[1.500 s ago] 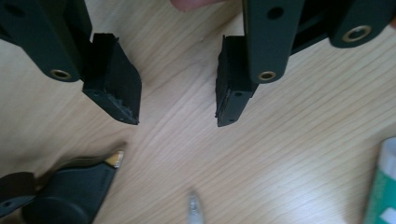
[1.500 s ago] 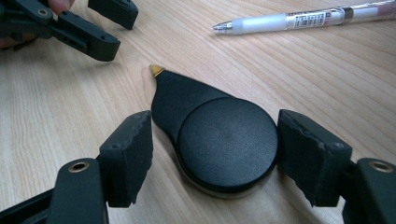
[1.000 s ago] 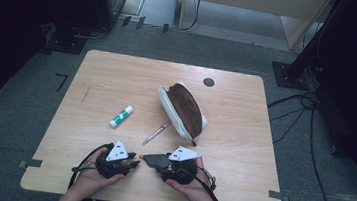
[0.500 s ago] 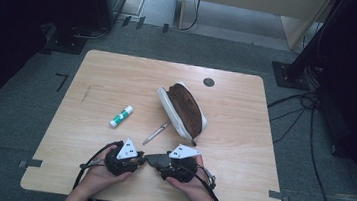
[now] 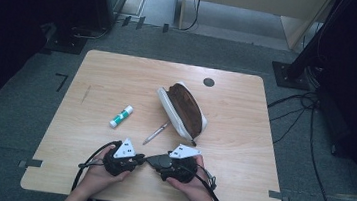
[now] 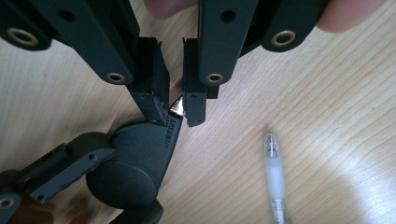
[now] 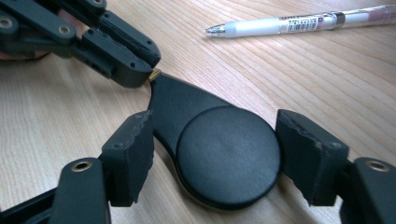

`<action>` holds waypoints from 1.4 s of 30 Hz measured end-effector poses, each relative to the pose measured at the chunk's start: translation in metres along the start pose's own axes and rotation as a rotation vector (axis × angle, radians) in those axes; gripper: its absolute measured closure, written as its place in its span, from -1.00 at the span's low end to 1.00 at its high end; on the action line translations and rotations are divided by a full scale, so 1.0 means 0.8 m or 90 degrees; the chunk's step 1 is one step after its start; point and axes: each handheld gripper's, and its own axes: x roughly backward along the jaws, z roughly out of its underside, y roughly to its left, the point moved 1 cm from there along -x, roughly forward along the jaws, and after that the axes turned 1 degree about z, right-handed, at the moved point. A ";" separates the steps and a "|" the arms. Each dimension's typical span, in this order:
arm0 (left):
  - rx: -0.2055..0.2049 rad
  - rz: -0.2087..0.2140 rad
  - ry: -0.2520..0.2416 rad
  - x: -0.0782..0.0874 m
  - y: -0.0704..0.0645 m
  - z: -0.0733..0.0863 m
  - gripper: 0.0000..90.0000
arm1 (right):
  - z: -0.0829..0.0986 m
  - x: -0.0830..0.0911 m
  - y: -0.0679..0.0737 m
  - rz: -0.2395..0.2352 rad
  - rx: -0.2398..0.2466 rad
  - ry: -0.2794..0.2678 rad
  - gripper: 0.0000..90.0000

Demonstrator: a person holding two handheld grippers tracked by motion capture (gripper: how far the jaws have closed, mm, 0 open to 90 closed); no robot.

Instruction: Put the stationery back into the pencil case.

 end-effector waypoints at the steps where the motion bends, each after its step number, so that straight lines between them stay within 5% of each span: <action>1: 0.004 0.003 -0.004 0.001 0.001 0.000 0.96 | 0.000 0.000 0.000 0.000 0.000 0.000 -0.38; 11: -0.034 0.001 0.025 -0.005 -0.004 0.001 0.68 | 0.000 0.000 -0.001 0.000 -0.004 -0.001 -0.36; 31: -0.028 -0.001 0.017 -0.004 -0.005 -0.002 0.82 | 0.000 0.000 0.000 -0.006 0.003 0.000 -0.37; 36: -0.009 0.014 -0.009 0.001 -0.002 -0.005 0.93 | 0.000 0.000 0.001 -0.010 0.006 0.001 -0.35; 42: -0.025 0.011 0.002 -0.002 -0.004 -0.005 0.73 | 0.000 0.000 0.002 -0.005 0.015 0.002 -0.29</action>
